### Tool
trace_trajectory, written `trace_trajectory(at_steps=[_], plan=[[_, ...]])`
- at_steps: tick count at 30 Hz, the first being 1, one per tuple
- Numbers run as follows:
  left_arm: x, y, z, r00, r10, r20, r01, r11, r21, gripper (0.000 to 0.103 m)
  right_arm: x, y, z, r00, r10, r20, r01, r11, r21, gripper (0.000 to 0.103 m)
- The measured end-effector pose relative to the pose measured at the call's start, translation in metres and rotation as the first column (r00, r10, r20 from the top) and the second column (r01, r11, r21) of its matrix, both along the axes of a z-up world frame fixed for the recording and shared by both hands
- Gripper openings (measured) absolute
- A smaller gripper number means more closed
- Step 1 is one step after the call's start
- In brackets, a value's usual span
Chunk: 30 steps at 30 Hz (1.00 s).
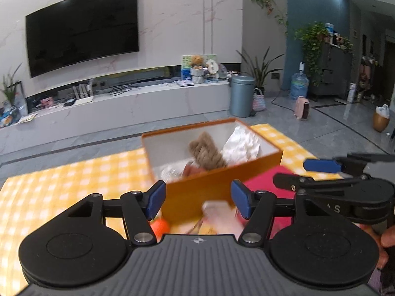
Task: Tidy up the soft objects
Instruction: 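Move both grippers back over the table toward the yellow cloth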
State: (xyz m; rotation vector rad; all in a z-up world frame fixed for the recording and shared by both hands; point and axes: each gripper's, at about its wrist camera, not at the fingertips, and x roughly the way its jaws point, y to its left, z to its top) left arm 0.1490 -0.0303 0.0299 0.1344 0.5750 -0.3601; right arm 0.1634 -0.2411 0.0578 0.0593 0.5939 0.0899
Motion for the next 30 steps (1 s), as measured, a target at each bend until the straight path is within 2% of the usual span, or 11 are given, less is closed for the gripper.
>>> trace_trajectory(at_steps=[3, 8, 11, 16, 20, 28, 30], plan=[[-0.014, 0.012, -0.009, 0.999, 0.026, -0.028, -0.026, 1.0, 0.001, 0.071, -0.023, 0.015, -0.017, 0.999, 0.002, -0.04, -0.001, 1.0, 0.005, 0.059], [-0.032, 0.03, -0.036, 0.991, 0.069, -0.111, -0.07, 0.998, -0.003, 0.071, -0.049, 0.034, -0.043, 0.995, 0.035, -0.092, -0.04, 0.998, -0.058, 0.059], [-0.034, 0.04, -0.052, 0.981, 0.098, -0.17, -0.1, 0.995, -0.004, 0.071, -0.056, 0.04, -0.054, 0.992, 0.047, -0.117, -0.055, 0.996, -0.065, 0.063], [-0.044, 0.058, -0.076, 0.961, 0.116, -0.253, -0.115, 0.993, 0.018, 0.071, -0.054, 0.045, -0.082, 0.978, 0.074, -0.197, -0.093, 0.992, -0.088, 0.065], [-0.043, 0.066, -0.09, 0.944, 0.122, -0.305, -0.126, 0.992, 0.006, 0.071, -0.05, 0.05, -0.102, 0.958, 0.087, -0.272, -0.107, 0.992, -0.06, 0.065], [-0.035, 0.078, -0.107, 0.927, 0.152, -0.344, -0.167, 0.986, -0.015, 0.071, -0.038, 0.061, -0.127, 0.936, 0.12, -0.329, -0.138, 0.99, -0.03, 0.063], [-0.032, 0.08, -0.109, 0.922, 0.153, -0.357, -0.17, 0.985, -0.018, 0.071, -0.033, 0.065, -0.133, 0.93, 0.135, -0.343, -0.151, 0.988, -0.02, 0.058]])
